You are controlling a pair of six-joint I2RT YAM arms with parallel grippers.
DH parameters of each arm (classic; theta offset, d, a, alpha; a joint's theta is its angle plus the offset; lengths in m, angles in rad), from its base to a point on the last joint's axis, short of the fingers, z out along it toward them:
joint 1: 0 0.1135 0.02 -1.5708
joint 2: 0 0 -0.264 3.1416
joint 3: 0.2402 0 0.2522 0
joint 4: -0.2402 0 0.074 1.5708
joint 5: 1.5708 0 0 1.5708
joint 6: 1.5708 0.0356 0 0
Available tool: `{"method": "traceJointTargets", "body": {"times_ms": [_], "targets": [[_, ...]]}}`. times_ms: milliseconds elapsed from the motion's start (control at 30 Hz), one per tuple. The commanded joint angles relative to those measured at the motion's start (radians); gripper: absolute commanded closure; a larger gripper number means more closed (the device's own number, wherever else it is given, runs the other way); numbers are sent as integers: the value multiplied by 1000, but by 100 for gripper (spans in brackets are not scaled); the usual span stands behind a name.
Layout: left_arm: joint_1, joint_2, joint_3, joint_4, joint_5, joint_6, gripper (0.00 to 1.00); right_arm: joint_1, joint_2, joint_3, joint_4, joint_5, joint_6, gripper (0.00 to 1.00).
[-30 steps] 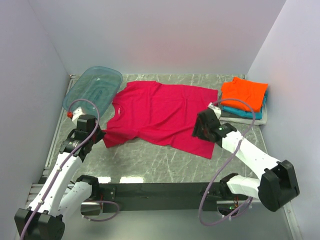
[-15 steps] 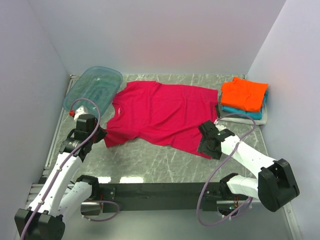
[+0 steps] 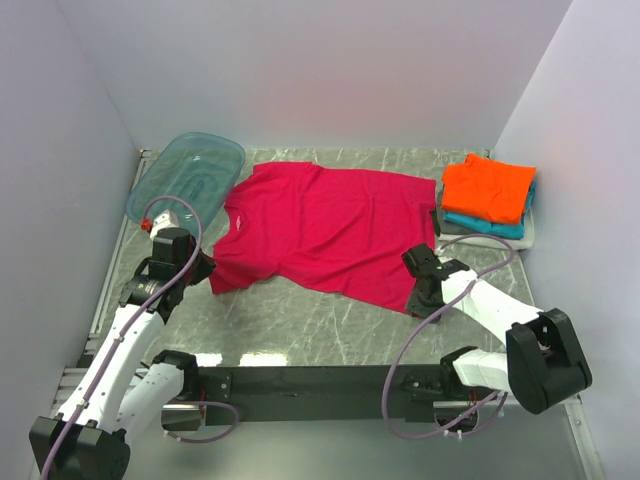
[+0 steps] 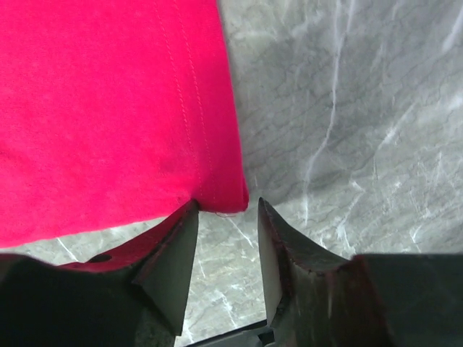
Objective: Fold and stack the t-shirts
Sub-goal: Flatten the tshirt out
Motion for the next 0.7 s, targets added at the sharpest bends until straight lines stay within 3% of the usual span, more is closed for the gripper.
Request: {"method": "traceJointTargets", "body": {"times_ms": [0, 267, 433, 667], "targets": [[5, -2, 23, 33, 15, 20, 99, -13, 23, 5, 22, 21, -3, 55], [5, -12, 22, 34, 14, 18, 99, -44, 57, -2, 40, -17, -15, 70], [5, -22, 19, 37, 12, 15, 99, -47, 83, 8, 33, -19, -23, 98], [5, -15, 19, 44, 37, 23, 99, -46, -76, 82, -61, 19, 2, 100]]}}
